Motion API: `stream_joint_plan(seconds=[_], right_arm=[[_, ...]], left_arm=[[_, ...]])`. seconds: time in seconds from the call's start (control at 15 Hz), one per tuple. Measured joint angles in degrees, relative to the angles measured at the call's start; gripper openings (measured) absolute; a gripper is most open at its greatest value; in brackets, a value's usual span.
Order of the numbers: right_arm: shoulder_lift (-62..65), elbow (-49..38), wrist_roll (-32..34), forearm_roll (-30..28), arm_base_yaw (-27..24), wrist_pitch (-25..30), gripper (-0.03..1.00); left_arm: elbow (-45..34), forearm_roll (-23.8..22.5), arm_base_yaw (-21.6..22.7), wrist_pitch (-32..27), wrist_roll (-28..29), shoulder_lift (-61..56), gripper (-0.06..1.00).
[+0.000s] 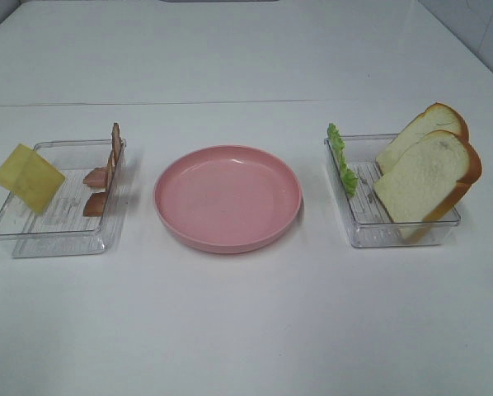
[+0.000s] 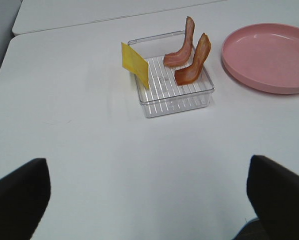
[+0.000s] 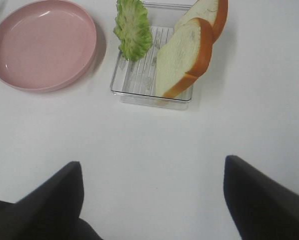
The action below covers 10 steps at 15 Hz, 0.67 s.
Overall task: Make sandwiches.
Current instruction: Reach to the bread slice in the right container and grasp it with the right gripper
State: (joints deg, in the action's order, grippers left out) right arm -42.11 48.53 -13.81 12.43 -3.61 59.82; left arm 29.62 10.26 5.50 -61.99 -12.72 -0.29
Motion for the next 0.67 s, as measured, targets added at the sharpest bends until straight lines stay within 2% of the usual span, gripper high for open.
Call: stream_joint_plan(seconds=[0.13, 0.67], right_arm=[[-12.83, 4.41, -0.23, 0.4, 0.0, -0.63, 0.76], [-33.46, 12.78, -0.97, 0.4, 0.0, -0.74, 0.76]], left_arm=[[0.0, 0.0, 0.0, 0.0, 0.0, 0.0, 0.99], [0.0, 0.0, 0.0, 0.0, 0.0, 0.0, 0.99]])
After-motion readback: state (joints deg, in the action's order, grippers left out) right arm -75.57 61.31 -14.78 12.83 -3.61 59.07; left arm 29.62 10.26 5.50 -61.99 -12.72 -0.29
